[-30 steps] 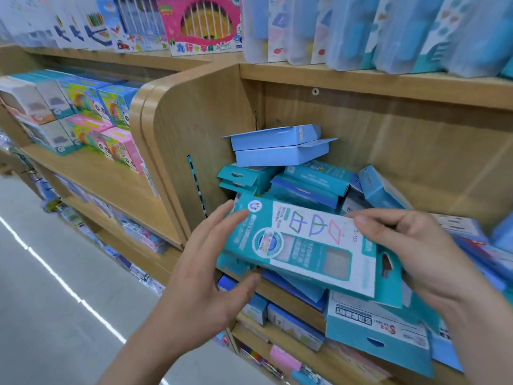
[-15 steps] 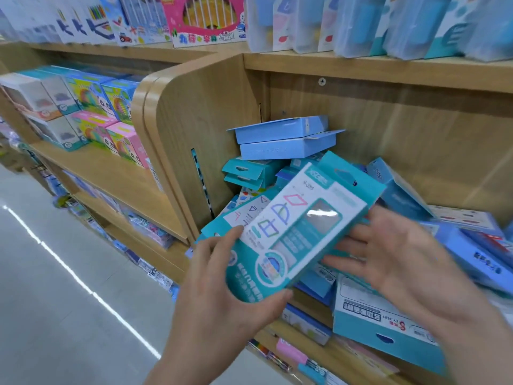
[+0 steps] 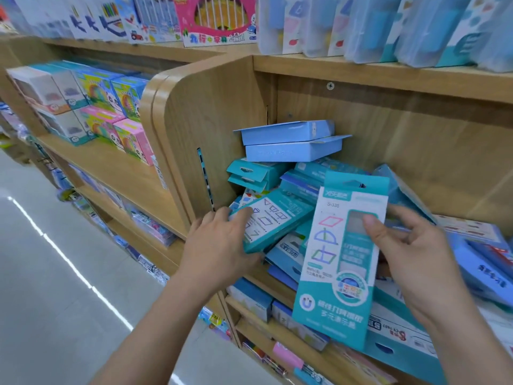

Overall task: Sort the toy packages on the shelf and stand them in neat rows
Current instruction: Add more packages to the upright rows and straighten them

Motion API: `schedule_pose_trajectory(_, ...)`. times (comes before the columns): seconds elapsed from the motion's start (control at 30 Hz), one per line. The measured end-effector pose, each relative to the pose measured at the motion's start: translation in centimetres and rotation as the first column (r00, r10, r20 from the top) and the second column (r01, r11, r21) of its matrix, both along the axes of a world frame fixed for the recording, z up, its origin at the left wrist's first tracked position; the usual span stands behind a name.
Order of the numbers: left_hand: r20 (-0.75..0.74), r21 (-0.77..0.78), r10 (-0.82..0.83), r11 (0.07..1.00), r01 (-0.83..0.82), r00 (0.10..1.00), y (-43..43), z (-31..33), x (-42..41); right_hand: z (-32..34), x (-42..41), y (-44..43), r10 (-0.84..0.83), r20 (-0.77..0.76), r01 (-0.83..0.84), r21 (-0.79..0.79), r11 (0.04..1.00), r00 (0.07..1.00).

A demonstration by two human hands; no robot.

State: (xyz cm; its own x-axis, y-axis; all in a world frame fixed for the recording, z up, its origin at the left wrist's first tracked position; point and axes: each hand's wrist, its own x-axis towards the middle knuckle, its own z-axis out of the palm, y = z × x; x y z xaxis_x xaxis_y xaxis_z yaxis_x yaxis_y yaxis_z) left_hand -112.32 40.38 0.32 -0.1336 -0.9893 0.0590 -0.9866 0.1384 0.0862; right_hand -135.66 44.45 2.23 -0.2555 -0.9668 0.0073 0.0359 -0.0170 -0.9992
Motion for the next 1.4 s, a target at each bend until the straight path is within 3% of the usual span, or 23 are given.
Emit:
schedule_pose_trajectory(0.1,-0.129,-0.114,-0.045,0.993,0.03,0.991,0.4,0.9,0.6,-0.4,-0.3,-0.4,-0.007,-0.01,0.008,0.031,0.999,1.0)
schedule_pose_trajectory(0.3,-0.218,-0.408,-0.288,0.895,0.181,0.933,2.3,4.0,4.8,-1.0,-0.6,-1.2,-0.01,-0.049,0.012,0.04,0.999,0.999)
schedule_pose_trajectory(0.43,-0.456,-0.544,-0.312,0.839,0.016,0.834,2.0,4.4,6.2,-0.5,0.1,-1.2,0.016,-0.038,-0.015,0.017,1.0,0.999)
schedule_pose_trajectory(0.53,-0.744,-0.508,-0.263,0.82,-0.264,0.615,2.2,5.7,6.4,0.1,0.8,-1.1,0.07,-0.019,-0.07,0.004,0.998,0.997)
schedule_pose_trajectory(0.6,-0.849,-0.471,-0.298,0.8,-0.371,0.437,2.4,6.9,6.7,0.4,1.3,-1.1,0.094,-0.014,-0.094,-0.004,0.996,0.995)
schedule_pose_trajectory(0.7,-0.932,-0.362,-0.302,0.815,-0.453,0.2,2.8,7.9,7.3,0.9,2.0,-1.0,0.124,-0.01,-0.124,-0.02,0.992,0.992)
schedule_pose_trajectory(0.83,-0.977,-0.182,-0.213,0.874,-0.45,-0.02,3.1,8.0,7.2,1.2,2.6,-0.6,0.167,0.015,-0.167,-0.039,0.985,0.986)
schedule_pose_trajectory(0.9,-0.983,-0.134,-0.174,0.895,-0.426,-0.056,3.4,8.0,6.8,1.5,2.7,-0.2,0.191,0.001,-0.191,-0.049,0.98,0.982)
schedule_pose_trajectory(1.03,-0.991,-0.112,-0.129,0.935,-0.336,-0.028,3.9,7.7,4.9,2.3,2.3,1.0,0.183,-0.045,-0.186,-0.1,0.977,0.982)
schedule_pose_trajectory(1.13,-0.988,-0.109,-0.129,0.97,-0.219,-0.08,4.0,8.2,2.4,3.1,1.3,2.6,0.16,-0.077,-0.171,-0.16,0.972,0.984)
schedule_pose_trajectory(1.4,-0.985,-0.138,-0.124,0.984,0.114,-0.118,5.1,8.8,-6.5,4.9,-5.4,9.3,-0.124,-0.073,0.098,-0.291,0.952,0.99)
